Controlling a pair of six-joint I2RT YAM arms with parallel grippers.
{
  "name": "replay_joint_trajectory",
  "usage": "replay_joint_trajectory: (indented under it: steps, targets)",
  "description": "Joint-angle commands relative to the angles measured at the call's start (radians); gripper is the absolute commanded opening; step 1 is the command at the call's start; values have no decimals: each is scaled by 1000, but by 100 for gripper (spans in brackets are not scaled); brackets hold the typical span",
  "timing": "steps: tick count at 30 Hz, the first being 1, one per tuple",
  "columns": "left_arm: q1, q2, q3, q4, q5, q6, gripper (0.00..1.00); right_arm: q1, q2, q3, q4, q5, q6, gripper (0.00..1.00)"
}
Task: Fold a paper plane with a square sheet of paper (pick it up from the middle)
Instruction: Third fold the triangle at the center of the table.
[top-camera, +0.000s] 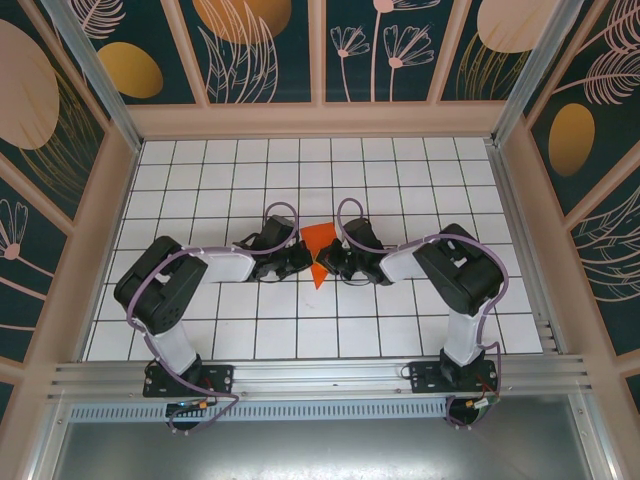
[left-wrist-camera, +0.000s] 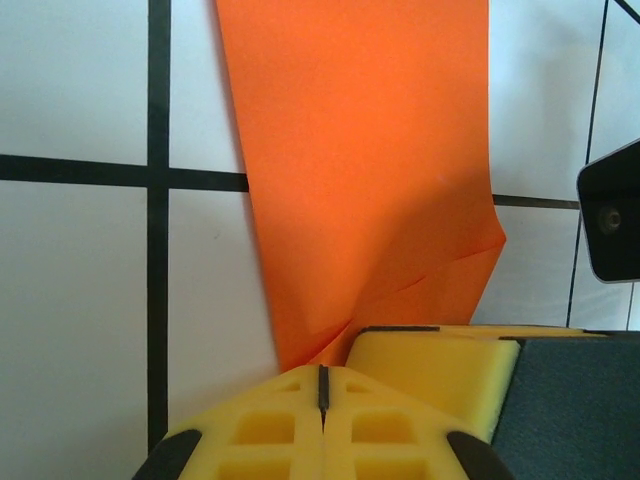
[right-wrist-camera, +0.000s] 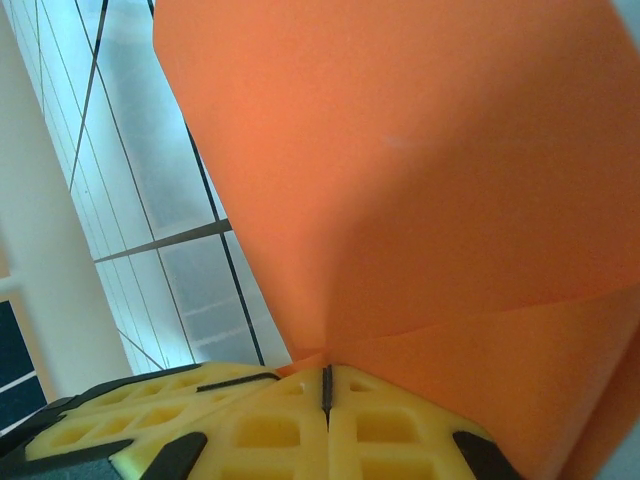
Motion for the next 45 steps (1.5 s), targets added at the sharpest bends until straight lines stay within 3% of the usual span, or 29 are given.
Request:
replay_joint_trajectory:
  steps: [1, 10, 20, 28, 45]
  targets:
    - [-5, 23, 28, -6, -19, -2, 0, 15, 9, -27, -91, 12, 20, 0]
    - [-7, 44, 17, -81, -74, 16, 0, 8, -26, -11, -81, -22, -7, 0]
    - [-15, 59, -68, -114, -113, 31, 0, -62, -147, 32, -206, -77, -236, 0]
    - [-15, 66, -56, -117, -115, 43, 0, -71, -89, 79, -333, -87, -400, 0]
    - [-15, 58, -30, -136, -128, 56, 0, -75, -54, 2, -328, 4, -354, 0]
